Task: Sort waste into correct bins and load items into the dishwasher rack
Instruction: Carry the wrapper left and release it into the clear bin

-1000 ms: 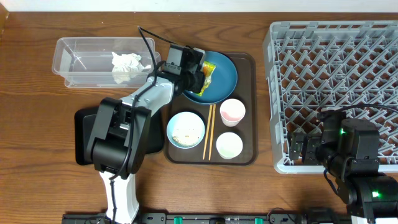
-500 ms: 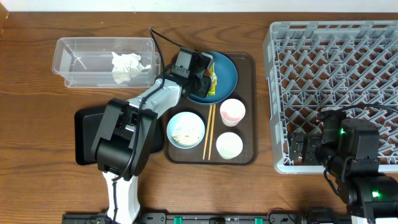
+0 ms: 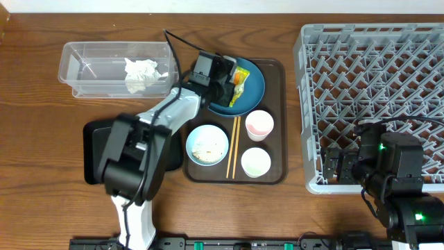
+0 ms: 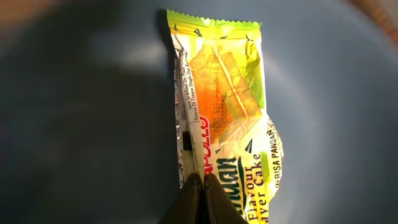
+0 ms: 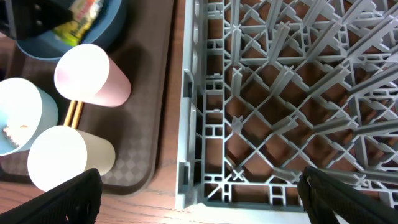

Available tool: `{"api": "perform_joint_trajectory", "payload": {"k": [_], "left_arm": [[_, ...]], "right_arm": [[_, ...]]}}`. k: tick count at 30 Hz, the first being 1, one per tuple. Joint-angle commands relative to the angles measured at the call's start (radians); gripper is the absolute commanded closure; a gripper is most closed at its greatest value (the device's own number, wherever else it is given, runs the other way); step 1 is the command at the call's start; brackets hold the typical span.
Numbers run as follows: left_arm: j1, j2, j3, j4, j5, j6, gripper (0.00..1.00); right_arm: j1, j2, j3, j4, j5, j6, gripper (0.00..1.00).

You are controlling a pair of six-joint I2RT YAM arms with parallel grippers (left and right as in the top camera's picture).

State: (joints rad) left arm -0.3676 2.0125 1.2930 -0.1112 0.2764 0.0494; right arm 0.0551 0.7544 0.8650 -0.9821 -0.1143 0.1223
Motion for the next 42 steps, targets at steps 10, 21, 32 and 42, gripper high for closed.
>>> {"api": "perform_joint_trajectory", "payload": {"k": [10, 21, 32, 42], "left_arm": [[0.246, -0.338, -0.004, -0.052, -0.069, -0.002, 0.94], [0.443, -0.271, -0.006, -0.066, -0.069, -0.002, 0.89], [0.463, -0.254, -0.006, -0.080, -0.080, -0.002, 0.59], [0.462, -0.254, -0.006, -0.134, -0.079, -0.002, 0.53]], "right_arm": [[-0.008, -0.002, 0.022, 0.001, 0.010, 0.003, 0.01], [-0.008, -0.002, 0.022, -0.002, 0.010, 0.003, 0.01], [-0.008, -0.002, 0.022, -0.002, 0.010, 0.004, 0.01], [-0.008, -0.002, 0.022, -0.003, 0.010, 0.003, 0.01]]}}
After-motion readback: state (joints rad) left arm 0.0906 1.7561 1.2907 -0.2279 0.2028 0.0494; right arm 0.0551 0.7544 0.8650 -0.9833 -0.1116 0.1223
